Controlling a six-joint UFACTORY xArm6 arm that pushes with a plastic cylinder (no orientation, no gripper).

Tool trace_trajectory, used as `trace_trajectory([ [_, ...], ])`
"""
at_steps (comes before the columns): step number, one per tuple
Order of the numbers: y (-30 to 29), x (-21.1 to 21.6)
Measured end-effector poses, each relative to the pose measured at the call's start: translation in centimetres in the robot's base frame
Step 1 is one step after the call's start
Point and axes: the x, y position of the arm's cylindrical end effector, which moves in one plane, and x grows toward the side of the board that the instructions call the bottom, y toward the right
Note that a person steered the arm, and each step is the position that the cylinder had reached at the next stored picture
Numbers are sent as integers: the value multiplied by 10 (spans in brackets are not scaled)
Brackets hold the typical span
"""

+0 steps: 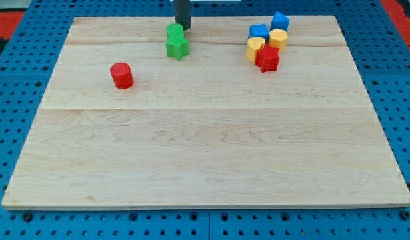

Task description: Separate the green circle from the green star

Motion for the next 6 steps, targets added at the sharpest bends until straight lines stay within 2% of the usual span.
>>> trace_trajectory([
  [2,-69,-16],
  [3,-63,24],
  [5,33,62],
  [6,64,62],
])
